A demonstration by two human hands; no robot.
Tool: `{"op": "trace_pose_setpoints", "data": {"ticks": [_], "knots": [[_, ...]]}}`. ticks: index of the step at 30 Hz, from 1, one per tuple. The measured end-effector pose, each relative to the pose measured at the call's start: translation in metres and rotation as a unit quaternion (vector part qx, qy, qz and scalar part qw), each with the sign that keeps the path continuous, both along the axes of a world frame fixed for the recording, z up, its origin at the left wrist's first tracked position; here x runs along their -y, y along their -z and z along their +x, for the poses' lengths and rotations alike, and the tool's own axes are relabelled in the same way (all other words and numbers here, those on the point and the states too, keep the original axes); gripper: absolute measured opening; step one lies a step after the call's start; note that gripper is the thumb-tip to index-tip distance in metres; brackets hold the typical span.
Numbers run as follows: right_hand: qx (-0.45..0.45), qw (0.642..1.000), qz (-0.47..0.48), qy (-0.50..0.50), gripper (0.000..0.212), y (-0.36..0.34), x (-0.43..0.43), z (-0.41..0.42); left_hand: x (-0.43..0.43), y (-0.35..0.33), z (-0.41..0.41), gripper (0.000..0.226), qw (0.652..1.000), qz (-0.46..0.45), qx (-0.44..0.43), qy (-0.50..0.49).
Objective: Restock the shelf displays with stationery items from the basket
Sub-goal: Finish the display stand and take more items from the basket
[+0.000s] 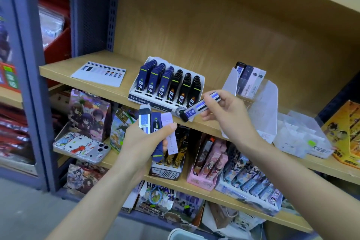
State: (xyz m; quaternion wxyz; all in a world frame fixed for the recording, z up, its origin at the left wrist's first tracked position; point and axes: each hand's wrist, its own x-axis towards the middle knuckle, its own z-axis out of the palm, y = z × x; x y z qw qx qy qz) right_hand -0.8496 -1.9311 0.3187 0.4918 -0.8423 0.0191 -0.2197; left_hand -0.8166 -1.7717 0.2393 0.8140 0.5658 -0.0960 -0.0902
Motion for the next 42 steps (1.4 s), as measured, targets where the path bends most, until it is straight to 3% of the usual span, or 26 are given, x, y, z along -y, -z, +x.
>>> {"op": "trace_pose_setpoints", "data": {"ticks": [5,9,12,19,23,28,32,39,42], "knots": [[0.091,0.989,-0.069,0.089,0.016,-0.027,0.024,0.015,-0.006,-0.001,0.008,0.014,1.000,-0.011,0.002,-0.024],[0.170,0.951,-0.143,0.216,0.014,-0.048,0.066,0.023,-0.001,-0.006,0.010,0.019,1.000,-0.019,0.004,-0.017],[0.174,0.926,-0.196,0.272,0.013,-0.060,0.097,0.032,0.009,-0.008,0.010,0.020,1.000,-0.023,0.006,-0.013],[0.111,0.931,-0.259,0.231,0.017,-0.071,0.121,0.052,0.033,-0.008,0.006,0.013,0.999,-0.038,-0.010,0.018],[0.044,0.935,-0.295,0.193,0.015,-0.074,0.122,0.061,0.037,-0.007,0.009,0.016,0.999,-0.036,-0.008,0.020],[0.025,0.920,-0.351,0.170,0.016,-0.076,0.120,0.069,0.038,-0.006,0.014,0.024,0.999,-0.040,-0.007,0.020],[0.049,0.923,-0.336,0.183,0.020,-0.069,0.123,0.078,0.040,-0.005,0.016,0.018,0.999,-0.042,-0.014,0.021],[0.081,0.879,-0.399,0.250,0.021,-0.061,0.127,0.082,0.043,-0.005,0.016,0.015,0.998,-0.046,-0.024,0.021],[0.143,0.893,-0.345,0.253,0.022,-0.051,0.110,0.069,0.044,-0.006,0.017,0.013,0.998,-0.045,-0.040,0.010]]}}
